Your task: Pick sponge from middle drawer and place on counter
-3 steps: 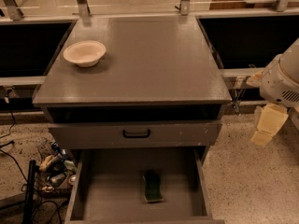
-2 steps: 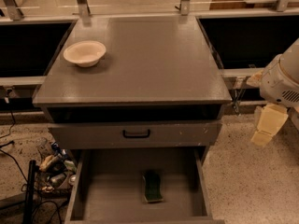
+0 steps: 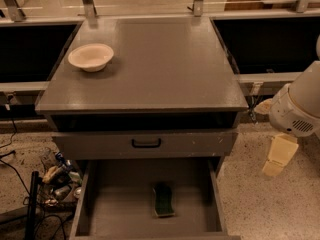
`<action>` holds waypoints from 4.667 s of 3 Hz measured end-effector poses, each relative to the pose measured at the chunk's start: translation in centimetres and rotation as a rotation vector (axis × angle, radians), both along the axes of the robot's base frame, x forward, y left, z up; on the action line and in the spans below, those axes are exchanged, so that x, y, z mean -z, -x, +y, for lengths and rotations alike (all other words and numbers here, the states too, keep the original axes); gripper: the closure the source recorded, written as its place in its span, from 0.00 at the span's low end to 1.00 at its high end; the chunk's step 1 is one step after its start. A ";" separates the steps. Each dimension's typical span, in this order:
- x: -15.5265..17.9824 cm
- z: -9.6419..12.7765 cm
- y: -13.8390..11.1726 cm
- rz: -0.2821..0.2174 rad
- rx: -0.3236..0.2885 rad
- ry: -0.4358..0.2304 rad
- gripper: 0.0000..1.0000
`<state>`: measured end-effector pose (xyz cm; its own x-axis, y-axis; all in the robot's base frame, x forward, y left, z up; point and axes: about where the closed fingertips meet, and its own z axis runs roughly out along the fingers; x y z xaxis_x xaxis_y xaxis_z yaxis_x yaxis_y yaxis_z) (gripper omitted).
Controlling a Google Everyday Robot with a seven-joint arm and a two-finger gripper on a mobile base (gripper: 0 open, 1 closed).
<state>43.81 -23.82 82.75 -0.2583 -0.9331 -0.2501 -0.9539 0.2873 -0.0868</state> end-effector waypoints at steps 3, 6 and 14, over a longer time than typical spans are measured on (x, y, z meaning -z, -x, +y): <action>5.2 0.6 1.3 0.093 -0.034 -0.042 0.00; 10.5 3.0 1.2 0.142 -0.021 -0.177 0.00; 19.0 6.7 0.2 0.177 0.065 -0.232 0.00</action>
Offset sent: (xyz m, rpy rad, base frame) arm -0.0251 0.0015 -0.0756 0.0393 0.1625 0.0742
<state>43.63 -17.16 63.75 -0.3741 -0.8365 -0.4004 -0.9274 0.3409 0.1542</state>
